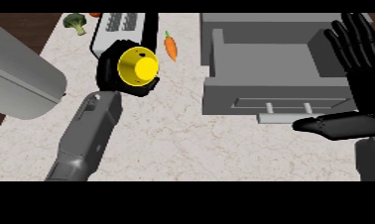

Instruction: Pick up the cup, place it into the drawer and close the drawer

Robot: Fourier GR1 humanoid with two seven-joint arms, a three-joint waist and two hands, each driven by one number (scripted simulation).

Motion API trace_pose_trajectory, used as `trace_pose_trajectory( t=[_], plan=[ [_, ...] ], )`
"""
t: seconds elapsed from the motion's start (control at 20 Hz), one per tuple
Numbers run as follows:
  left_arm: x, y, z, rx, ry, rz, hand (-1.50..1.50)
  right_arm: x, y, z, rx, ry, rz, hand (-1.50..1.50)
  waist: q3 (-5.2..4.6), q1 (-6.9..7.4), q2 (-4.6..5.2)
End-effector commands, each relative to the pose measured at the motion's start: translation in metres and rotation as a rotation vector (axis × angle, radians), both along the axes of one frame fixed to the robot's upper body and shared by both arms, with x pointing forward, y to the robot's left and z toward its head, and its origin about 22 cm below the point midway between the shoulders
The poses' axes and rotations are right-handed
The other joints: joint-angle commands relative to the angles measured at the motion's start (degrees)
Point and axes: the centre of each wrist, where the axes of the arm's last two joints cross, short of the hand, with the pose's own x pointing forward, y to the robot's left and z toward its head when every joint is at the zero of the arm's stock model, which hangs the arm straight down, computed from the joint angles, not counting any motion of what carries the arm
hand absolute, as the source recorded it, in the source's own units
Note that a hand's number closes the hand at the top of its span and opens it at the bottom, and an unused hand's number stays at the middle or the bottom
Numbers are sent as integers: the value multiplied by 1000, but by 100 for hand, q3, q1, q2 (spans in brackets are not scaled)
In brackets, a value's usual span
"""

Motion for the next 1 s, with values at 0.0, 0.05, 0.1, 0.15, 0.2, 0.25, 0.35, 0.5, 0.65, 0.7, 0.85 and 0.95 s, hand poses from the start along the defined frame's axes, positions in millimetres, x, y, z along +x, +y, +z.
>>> trace_pose_trajectory(
  t=[0.0,0.05,0.1,0.15,0.2,0.25,0.35,0.5,0.65,0.7,0.85,0.95],
  plan=[
    [24,-33,59,24,-32,-78,150,6,2,-7,-17,-10,-5,-150,1,27,5],
    [19,-52,62,26,-43,-112,150,3,-10,-14,0,-8,-29,-150,3,25,-6],
    [22,-57,76,20,-25,-90,150,-13,-7,-6,-5,-11,-9,-150,1,-23,-21],
    [19,-65,78,42,-34,-105,150,10,-18,-13,18,-10,-12,-150,1,15,1],
    [25,-69,103,57,-41,-96,150,3,5,-12,10,-4,-26,-150,-1,16,-4],
    [30,-84,118,34,-36,-106,150,7,0,-1,9,-9,-13,-150,-2,-45,6],
    [34,-98,151,62,-36,-91,150,5,-3,1,-1,-2,-8,-150,-2,-50,5],
    [41,-117,167,110,-28,-93,150,18,-11,2,-5,-22,-18,-150,-2,-76,47],
    [42,-140,187,133,25,-48,150,0,-6,-20,15,-9,-12,-150,0,-163,48],
    [49,-148,192,168,52,-40,150,10,5,2,-17,-1,0,-150,-2,-213,72],
    [46,-165,187,201,130,-26,150,4,13,-3,-4,-24,2,-150,-1,-314,65],
    [54,-172,200,245,160,0,150,-1,15,0,-3,-14,24,-150,1,-403,98]
  ],
)
